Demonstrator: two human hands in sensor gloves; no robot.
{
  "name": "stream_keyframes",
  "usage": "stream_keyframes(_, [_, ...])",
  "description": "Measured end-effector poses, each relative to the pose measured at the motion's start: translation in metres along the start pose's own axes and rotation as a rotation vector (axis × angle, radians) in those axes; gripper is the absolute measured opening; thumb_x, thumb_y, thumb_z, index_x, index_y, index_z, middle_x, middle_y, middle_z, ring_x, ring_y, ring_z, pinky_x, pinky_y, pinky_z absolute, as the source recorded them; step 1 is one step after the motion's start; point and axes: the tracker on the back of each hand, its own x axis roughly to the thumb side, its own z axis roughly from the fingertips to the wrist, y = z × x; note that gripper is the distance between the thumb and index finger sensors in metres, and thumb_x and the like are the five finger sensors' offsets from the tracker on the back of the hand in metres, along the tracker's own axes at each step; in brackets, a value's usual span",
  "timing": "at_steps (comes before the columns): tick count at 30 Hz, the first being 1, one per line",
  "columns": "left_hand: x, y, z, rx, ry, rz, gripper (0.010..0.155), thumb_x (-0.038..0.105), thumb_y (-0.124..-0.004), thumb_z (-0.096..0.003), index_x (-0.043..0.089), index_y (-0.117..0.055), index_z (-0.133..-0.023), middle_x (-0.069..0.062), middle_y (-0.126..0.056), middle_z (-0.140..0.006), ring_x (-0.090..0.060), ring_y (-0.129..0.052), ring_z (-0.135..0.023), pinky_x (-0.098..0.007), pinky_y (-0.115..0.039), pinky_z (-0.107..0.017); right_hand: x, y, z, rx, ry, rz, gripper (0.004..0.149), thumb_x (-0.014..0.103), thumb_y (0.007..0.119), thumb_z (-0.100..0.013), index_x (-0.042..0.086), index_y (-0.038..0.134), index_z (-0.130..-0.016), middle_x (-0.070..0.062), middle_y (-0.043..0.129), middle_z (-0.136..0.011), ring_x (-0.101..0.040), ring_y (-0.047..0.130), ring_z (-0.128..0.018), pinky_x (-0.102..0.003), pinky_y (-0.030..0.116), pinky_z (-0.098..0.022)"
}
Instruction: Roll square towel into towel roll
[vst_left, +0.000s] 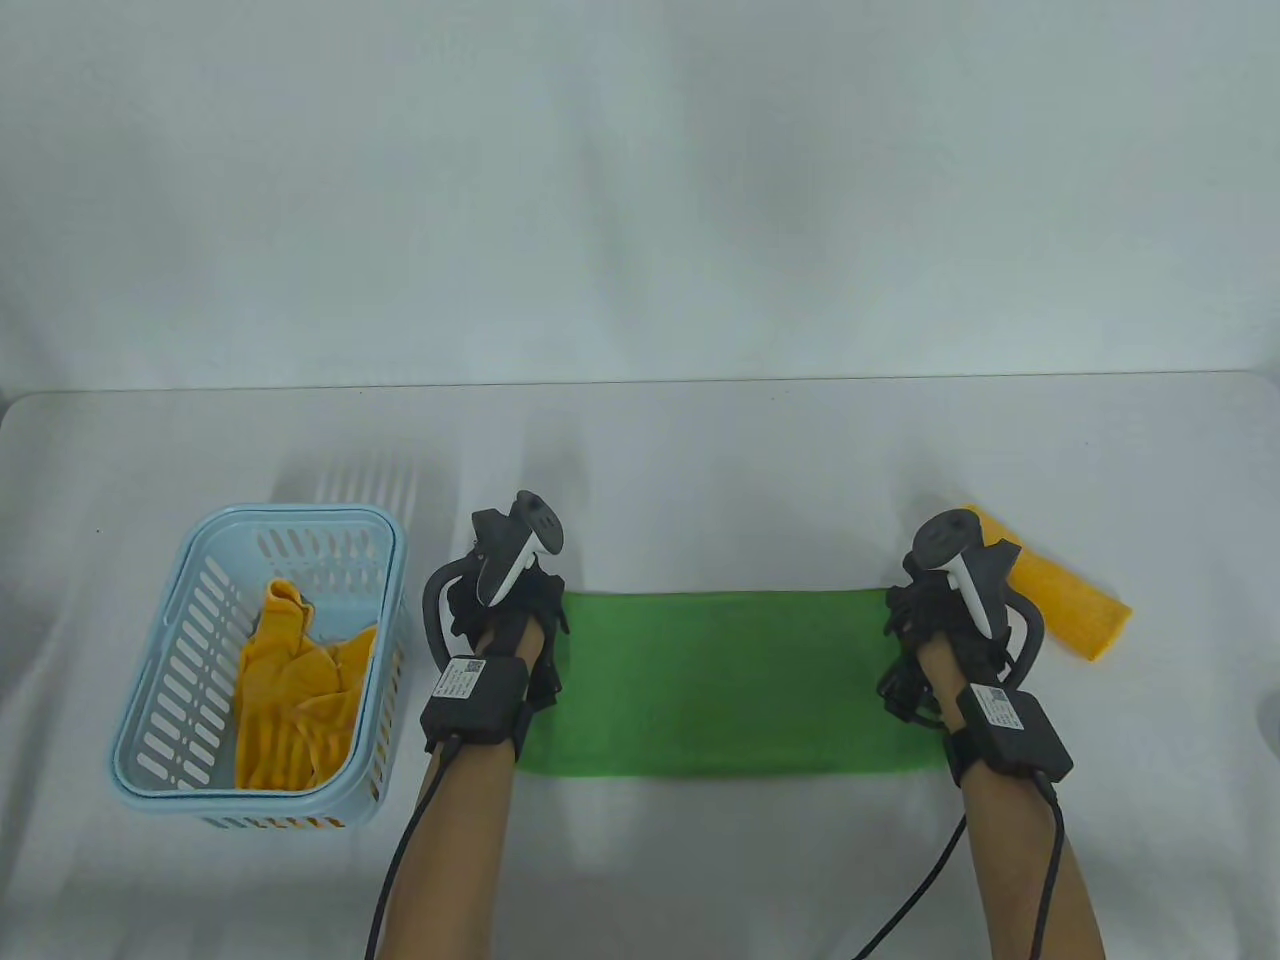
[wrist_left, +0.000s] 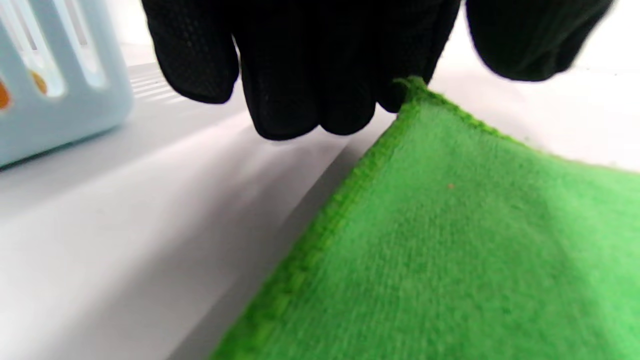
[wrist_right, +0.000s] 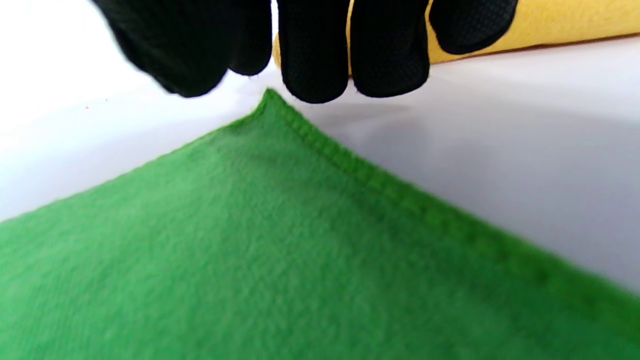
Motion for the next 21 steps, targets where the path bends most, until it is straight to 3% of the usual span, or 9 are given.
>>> stream_keyframes(9, [0.01, 0.027, 0.03, 0.052, -0.119, 0.0, 0.075, 0.061, -0.072, -0.0354, 0.031, -0.062, -0.103, 0.0, -0.07, -0.108, -0.033, -0.078, -0.099, -0.055, -0.066, -0.071, -0.005, -0.033, 0.021, -0.073, -0.031, 0.018, 0.075, 0.057, 0.082, -0.029, 0.041, 0.053, -0.096, 0.006, 0.065, -0.102, -0.032, 0.065, -0.098, -0.057, 0.058, -0.069])
stream_keyframes(21, [-0.002, 0.068, 0.119, 0.255, -0.377, -0.007, 0.079, 0.063, -0.072, -0.0349, 0.031, -0.057, -0.105, 0.0, -0.062, -0.113, -0.035, -0.07, -0.104, -0.057, -0.063, -0.073, 0.023, -0.068, 0.092, -0.163, -0.281, 0.007, 0.076, 0.06, 0.077, -0.032, 0.043, 0.044, -0.098, 0.006, 0.054, -0.108, -0.034, 0.051, -0.105, -0.06, 0.049, -0.073])
